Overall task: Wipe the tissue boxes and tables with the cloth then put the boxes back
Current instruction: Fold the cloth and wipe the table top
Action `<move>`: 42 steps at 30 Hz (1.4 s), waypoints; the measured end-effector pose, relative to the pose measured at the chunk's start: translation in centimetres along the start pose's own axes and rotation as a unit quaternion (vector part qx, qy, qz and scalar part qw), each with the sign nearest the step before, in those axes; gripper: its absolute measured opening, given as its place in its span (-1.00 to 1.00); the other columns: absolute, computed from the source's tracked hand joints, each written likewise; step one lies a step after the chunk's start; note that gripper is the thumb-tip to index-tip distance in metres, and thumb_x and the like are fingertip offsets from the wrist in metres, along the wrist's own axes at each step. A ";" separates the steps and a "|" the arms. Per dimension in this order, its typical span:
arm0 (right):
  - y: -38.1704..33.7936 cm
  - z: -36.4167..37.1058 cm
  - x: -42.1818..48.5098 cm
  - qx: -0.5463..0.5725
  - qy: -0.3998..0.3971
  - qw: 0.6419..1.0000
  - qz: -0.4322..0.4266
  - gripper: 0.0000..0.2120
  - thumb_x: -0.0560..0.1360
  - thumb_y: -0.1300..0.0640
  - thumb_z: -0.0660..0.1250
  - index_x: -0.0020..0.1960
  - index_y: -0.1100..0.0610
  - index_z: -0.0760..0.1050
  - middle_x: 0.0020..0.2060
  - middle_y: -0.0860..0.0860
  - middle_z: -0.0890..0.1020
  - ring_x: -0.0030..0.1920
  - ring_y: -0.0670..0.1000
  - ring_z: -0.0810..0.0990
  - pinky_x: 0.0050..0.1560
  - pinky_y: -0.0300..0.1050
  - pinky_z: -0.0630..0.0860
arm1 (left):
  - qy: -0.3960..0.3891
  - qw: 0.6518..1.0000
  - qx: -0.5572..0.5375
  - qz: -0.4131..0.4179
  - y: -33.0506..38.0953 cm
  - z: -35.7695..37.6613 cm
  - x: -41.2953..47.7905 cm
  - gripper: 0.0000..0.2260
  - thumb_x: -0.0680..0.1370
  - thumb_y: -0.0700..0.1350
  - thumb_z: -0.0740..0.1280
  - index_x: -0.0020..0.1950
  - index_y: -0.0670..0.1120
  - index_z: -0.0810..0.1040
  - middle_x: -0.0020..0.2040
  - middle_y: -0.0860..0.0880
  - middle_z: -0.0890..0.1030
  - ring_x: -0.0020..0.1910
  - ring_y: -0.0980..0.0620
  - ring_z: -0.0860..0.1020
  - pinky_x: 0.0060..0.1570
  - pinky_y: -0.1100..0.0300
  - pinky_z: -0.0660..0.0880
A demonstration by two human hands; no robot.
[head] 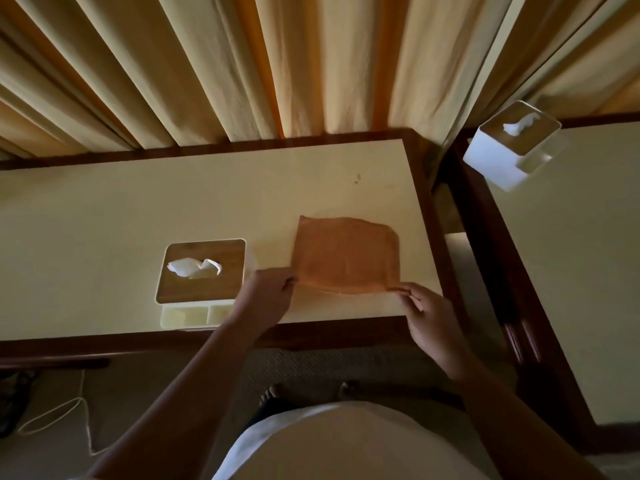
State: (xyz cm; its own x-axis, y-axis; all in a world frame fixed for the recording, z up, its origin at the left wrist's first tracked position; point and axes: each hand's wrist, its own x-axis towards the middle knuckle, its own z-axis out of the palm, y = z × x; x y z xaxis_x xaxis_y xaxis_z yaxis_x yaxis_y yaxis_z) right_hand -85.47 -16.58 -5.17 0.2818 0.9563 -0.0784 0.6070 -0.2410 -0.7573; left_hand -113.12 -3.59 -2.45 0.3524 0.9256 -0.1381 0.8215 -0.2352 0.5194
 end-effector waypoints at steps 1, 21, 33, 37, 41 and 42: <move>1.1 0.9 -0.6 -0.013 -0.010 1.000 0.007 -0.73 0.65 -0.01 0.27 0.24 0.05 0.65 0.05 -0.05 0.74 -0.04 -0.14 0.70 0.01 -0.16 0.67 | -0.040 0.998 0.045 -0.012 -0.7 0.9 -0.5 -0.83 0.65 -0.15 0.36 0.13 -0.04 0.74 0.04 -0.09 0.75 0.02 -0.14 0.69 -0.02 0.09 0.59; 0.4 2.3 10.1 -0.058 0.158 0.973 0.159 -0.72 0.68 0.02 0.30 0.28 0.16 0.60 0.13 0.06 0.71 0.09 0.05 0.70 -0.04 -0.23 0.48 | -0.010 0.994 0.095 -0.052 2.6 1.3 11.3 -0.80 0.62 -0.17 0.27 0.13 -0.06 0.67 0.08 -0.13 0.67 0.07 -0.22 0.61 -0.19 0.10 0.38; 0.2 3.7 12.2 -0.129 0.110 0.964 0.204 -0.63 0.62 -0.10 0.35 0.26 0.15 0.56 0.08 0.05 0.59 -0.07 -0.01 0.54 -0.13 -0.12 0.47 | 0.003 0.991 0.126 -0.040 1.1 3.1 13.8 -0.77 0.64 -0.10 0.30 0.27 -0.07 0.61 0.20 -0.15 0.56 0.17 -0.19 0.52 -0.08 -0.01 0.45; 0.1 4.4 9.8 -0.147 0.116 0.954 0.235 -0.57 0.52 -0.16 0.43 0.21 0.13 0.54 0.04 0.04 0.60 0.01 0.07 0.61 -0.03 0.06 0.63 | -0.008 0.997 0.030 0.068 3.3 4.5 12.2 -0.77 0.59 -0.05 0.29 0.16 -0.08 0.65 0.06 -0.12 0.62 0.02 -0.15 0.59 -0.02 0.06 0.50; -0.7 5.2 8.9 -0.188 0.095 0.946 0.245 -0.76 0.58 -0.10 0.36 0.07 0.07 0.58 -0.07 -0.03 0.57 0.06 0.09 0.56 0.11 0.08 0.46 | -0.145 0.978 -0.147 0.029 6.8 6.4 10.1 -0.85 0.66 -0.14 0.34 0.14 0.02 0.69 -0.06 0.16 0.64 -0.12 0.28 0.57 -0.15 0.42 0.46; -0.9 5.3 8.9 -0.176 0.097 0.946 0.254 -0.79 0.59 -0.07 0.34 0.05 0.07 0.59 -0.08 -0.03 0.54 0.07 0.10 0.53 0.10 0.08 0.41 | -0.159 0.969 -0.187 -0.002 7.3 7.0 9.8 -0.83 0.66 -0.15 0.33 0.16 0.03 0.69 -0.01 0.16 0.66 -0.09 0.29 0.57 -0.10 0.37 0.51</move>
State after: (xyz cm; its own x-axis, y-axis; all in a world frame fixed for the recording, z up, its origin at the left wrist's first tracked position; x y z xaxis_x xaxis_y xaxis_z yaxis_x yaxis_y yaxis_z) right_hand -87.47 -6.95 -8.66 0.7139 0.6620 -0.2282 0.5569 -0.7343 -0.3882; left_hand -100.55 1.68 -5.97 0.5184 0.7738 -0.3640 0.6251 -0.0524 0.7787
